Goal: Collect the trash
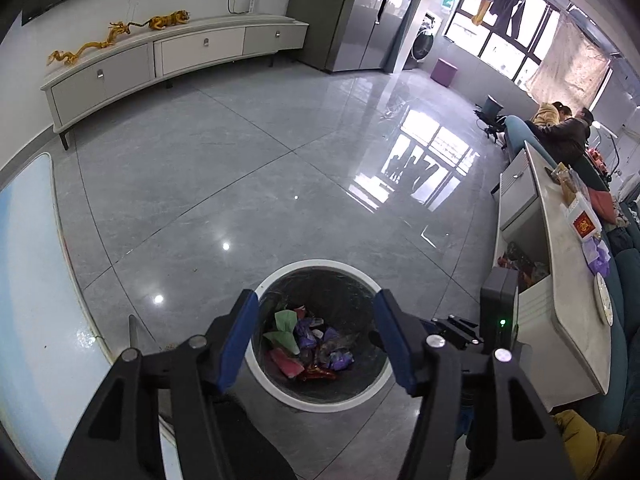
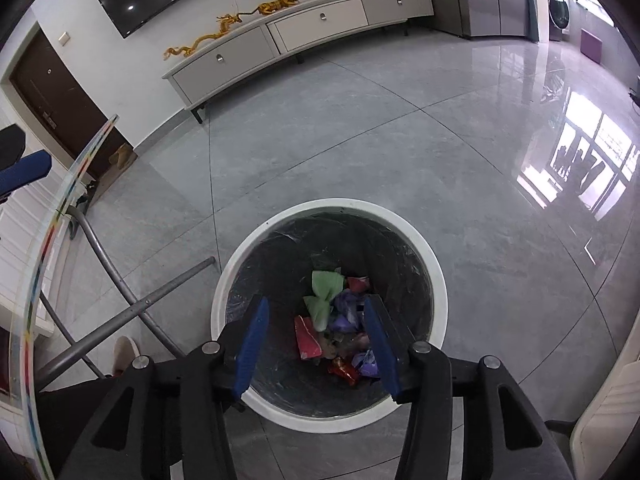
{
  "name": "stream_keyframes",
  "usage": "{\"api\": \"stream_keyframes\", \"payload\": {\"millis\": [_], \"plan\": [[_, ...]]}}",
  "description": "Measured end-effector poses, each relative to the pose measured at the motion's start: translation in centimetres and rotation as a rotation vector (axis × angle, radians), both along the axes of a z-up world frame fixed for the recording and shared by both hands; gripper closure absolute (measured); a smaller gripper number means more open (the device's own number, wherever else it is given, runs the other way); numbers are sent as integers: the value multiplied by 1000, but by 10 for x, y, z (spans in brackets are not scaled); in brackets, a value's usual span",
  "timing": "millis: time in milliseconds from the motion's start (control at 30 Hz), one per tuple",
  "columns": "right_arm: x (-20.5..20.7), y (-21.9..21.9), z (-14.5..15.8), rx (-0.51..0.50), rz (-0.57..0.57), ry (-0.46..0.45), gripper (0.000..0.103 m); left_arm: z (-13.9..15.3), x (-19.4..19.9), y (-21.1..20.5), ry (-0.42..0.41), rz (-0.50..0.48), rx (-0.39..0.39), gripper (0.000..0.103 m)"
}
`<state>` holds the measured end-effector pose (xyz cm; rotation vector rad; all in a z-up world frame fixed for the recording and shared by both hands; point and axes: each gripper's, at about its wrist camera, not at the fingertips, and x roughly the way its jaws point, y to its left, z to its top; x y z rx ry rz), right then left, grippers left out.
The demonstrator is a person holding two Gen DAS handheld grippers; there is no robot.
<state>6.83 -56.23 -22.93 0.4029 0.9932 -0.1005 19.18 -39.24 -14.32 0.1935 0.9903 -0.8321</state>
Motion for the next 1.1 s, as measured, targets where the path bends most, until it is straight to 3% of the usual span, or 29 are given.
{"api": "stream_keyframes", "payload": {"millis": [200, 400, 600, 833, 1100], "plan": [[-3, 8, 15, -53, -15, -8, 46, 18, -14, 23, -96, 59, 38, 45], [2, 49, 69, -126, 57, -108, 36, 52, -33, 66, -276, 170, 83, 44], [9, 115, 133, -190, 177, -244, 21, 83, -57, 136, -406, 332, 90, 33], [13, 191, 190, -238, 303, -378, 4, 110, -72, 221, -470, 512, 79, 30], [13, 265, 220, -274, 365, -454, 0, 126, -91, 302, -522, 665, 55, 25]]}}
